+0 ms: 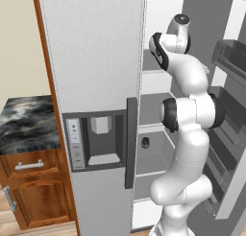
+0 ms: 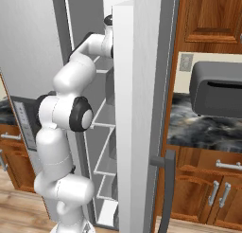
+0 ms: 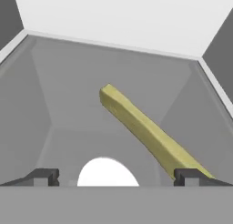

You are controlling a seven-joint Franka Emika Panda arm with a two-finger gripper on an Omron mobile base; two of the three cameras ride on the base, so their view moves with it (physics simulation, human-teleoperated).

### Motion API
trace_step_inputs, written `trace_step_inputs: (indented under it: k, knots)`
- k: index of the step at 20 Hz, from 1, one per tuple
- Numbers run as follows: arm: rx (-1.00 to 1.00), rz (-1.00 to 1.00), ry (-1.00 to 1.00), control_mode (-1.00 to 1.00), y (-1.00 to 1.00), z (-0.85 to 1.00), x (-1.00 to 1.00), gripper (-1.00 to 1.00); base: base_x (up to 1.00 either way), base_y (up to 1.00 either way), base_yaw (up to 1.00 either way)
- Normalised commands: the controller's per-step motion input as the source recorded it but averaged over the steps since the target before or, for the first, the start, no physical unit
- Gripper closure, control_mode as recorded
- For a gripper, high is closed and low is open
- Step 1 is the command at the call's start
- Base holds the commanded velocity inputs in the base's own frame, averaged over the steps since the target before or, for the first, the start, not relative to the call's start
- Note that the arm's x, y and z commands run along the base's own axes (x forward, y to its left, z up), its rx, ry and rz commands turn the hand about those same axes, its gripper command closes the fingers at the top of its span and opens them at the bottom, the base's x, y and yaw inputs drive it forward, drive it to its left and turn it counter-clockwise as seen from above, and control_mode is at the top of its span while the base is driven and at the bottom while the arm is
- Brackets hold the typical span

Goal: Pick the egg and butter from the fridge and place them by the bowl for mixing.

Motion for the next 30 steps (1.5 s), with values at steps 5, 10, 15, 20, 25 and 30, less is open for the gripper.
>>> trace_step_inputs:
  k: [5,10,15,20,25,30]
  knots:
    - [0.00,0.00,0.04,-1.00,0.05,-0.08,0.06,-1.00,0.00,0.00,0.00]
    - [0.00,0.00,0.05,-1.00,0.00,-0.14,0.04,-1.00,0.00,0.00,0.00]
    - [0.00,0.00,0.03,-1.00,0.00,-0.05,0.13,-1.00,0.00,0.00,0.00]
    - [0.00,0.00,0.04,-1.00,0.00,0.00,0.00,-1.00,0.00,0.00,0.00]
    - [0.00,-0.02,0.03,-1.00,0.00,0.00,-0.04,-1.00,0.00,0.00,0.00]
    - [0.00,-0.03,0.00,-1.00,0.00,-0.01,0.00,-1.00,0.00,0.00,0.00]
